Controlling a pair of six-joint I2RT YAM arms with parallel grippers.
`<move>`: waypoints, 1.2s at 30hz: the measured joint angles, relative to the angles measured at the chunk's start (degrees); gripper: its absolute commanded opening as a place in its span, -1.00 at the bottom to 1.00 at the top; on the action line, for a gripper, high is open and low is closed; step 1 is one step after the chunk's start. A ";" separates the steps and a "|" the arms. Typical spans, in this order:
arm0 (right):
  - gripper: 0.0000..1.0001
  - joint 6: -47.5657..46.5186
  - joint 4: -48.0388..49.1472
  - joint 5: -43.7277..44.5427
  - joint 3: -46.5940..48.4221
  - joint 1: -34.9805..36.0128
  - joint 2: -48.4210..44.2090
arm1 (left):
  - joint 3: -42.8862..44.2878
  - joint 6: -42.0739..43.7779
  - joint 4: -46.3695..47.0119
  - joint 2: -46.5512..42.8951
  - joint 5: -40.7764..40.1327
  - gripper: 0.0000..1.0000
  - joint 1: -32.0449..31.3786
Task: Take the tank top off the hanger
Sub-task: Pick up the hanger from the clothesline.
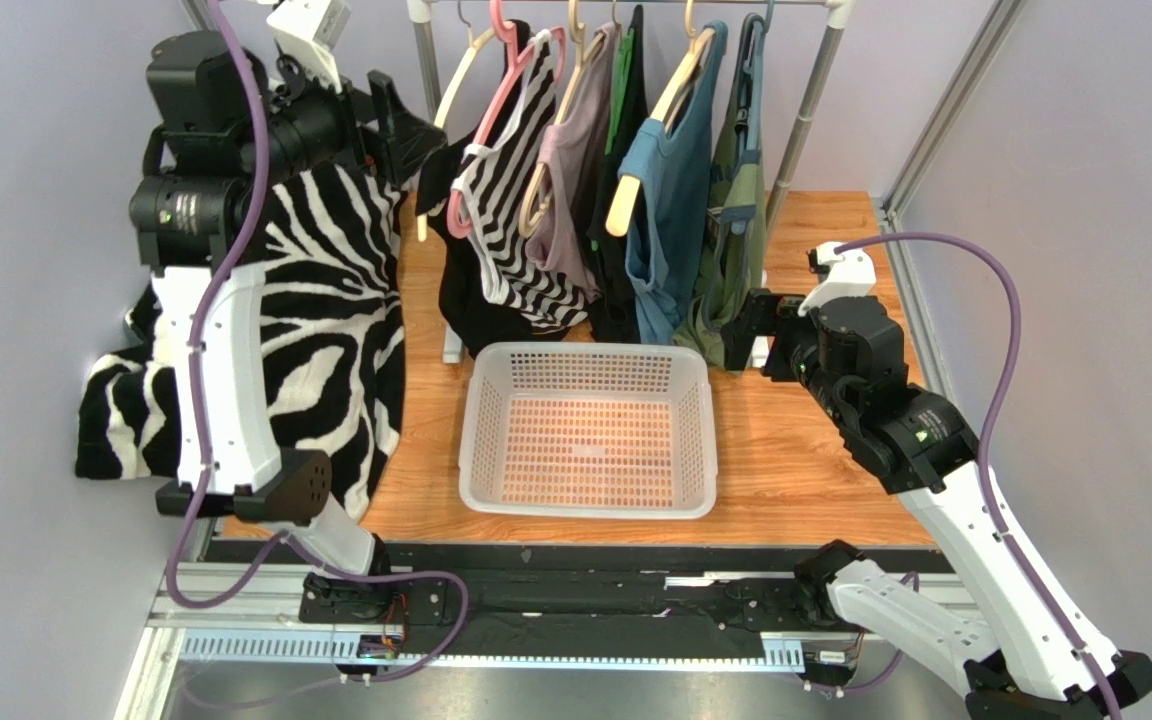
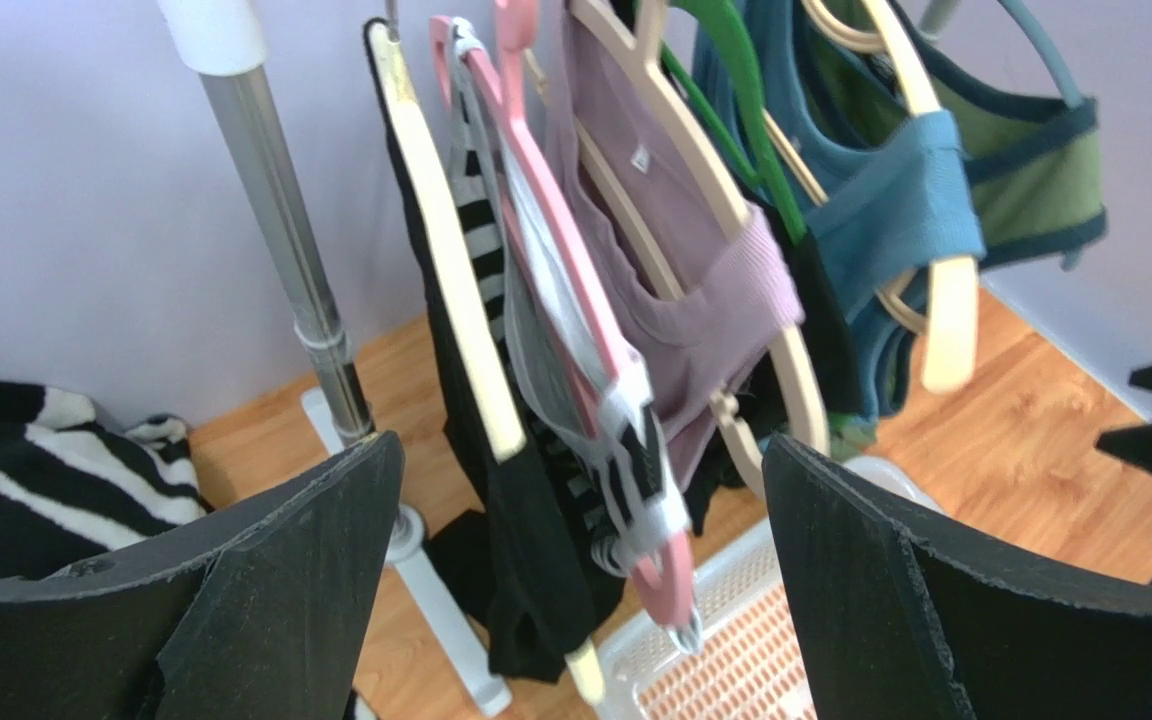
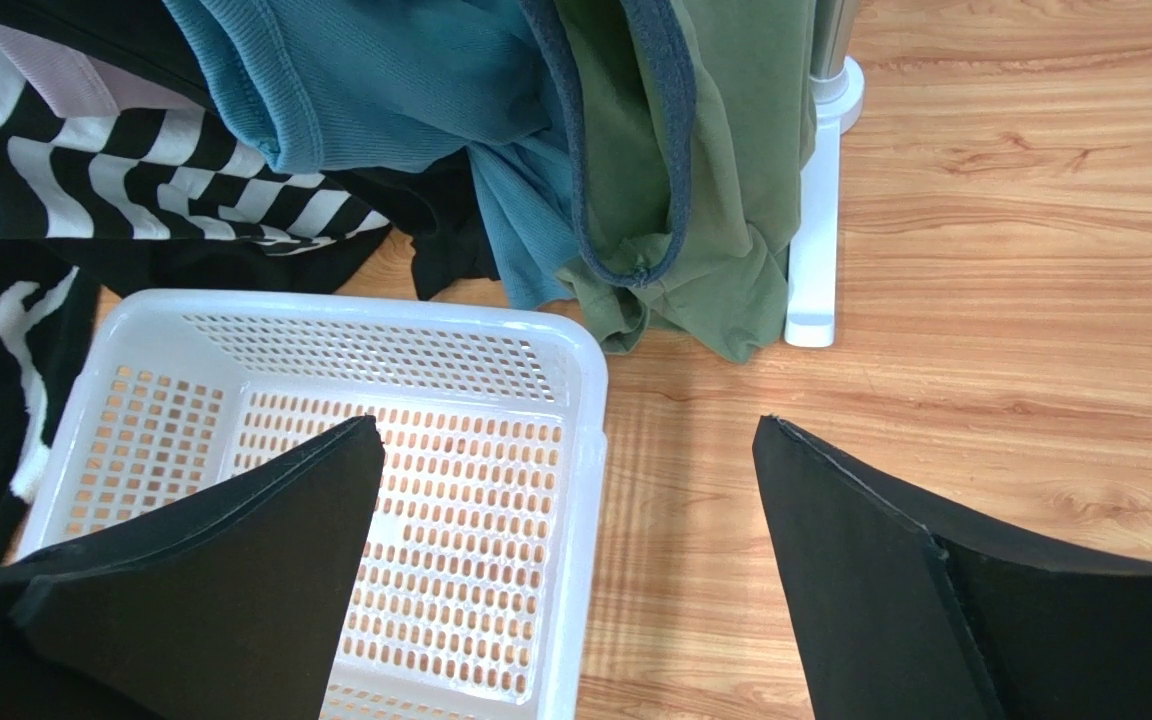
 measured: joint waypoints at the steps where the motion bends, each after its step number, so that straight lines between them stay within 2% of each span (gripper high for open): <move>1: 0.99 -0.17 0.02 0.44 0.00 0.26 0.13 | 0.31 -0.61 0.94 1.33 0.00 0.98 0.00; 9: 0.95 -1.14 0.94 2.60 0.39 1.07 0.33 | 0.57 -2.97 4.48 10.69 -1.36 0.98 -1.09; 13: 0.90 -1.29 1.25 2.69 0.39 1.38 0.33 | 0.15 -3.39 5.79 12.31 -1.97 0.96 -1.36; 14: 0.89 -1.27 1.25 2.67 0.39 1.42 0.35 | 0.15 -3.39 6.08 12.33 -2.19 0.93 -1.42; 18: 0.87 -1.27 1.27 2.64 0.39 1.77 0.46 | 0.15 -3.32 7.76 12.33 -2.62 0.53 -2.10; 21: 0.85 -1.29 1.22 2.58 0.44 1.99 0.61 | 0.15 -3.19 8.37 12.39 -2.84 0.35 -2.60; 31: 0.80 -1.27 1.14 1.62 2.80 2.14 0.26 | -0.35 -2.43 9.62 14.53 -4.11 0.33 -3.32; 34: 0.79 -1.25 0.92 1.20 3.06 2.14 -0.11 | -1.90 -2.10 9.66 14.69 -4.52 -0.44 -3.67; 35: 0.79 -1.25 0.90 1.07 3.13 2.14 -0.20 | -2.32 -2.19 9.68 14.69 -4.61 -0.79 -3.69; 36: 0.78 -1.22 0.87 0.96 3.13 2.14 -0.33 | -2.80 -1.75 9.66 14.71 -4.74 -0.89 -3.76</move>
